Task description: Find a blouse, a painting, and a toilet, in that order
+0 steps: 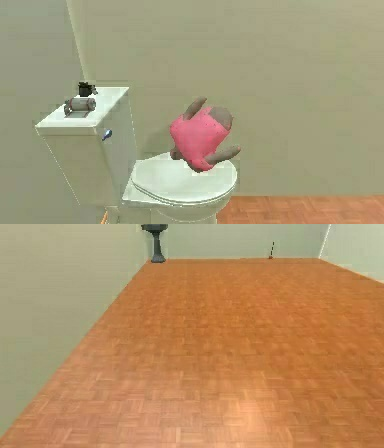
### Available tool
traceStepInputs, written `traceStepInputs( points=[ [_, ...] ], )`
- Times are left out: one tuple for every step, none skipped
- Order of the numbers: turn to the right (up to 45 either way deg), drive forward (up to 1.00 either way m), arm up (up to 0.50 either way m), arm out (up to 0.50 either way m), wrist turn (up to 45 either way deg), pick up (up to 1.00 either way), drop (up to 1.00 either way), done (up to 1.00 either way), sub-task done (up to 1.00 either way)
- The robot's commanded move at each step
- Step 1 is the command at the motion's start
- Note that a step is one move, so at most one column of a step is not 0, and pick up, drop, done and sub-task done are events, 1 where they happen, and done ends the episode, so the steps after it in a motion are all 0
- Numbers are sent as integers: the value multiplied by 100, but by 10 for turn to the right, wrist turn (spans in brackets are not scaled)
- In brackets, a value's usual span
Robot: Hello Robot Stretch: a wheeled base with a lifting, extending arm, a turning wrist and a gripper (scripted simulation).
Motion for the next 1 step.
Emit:
traceStepInputs(
  points=[
    [-90, 0, 0, 0, 0, 0, 0, 0, 0]
  ],
)
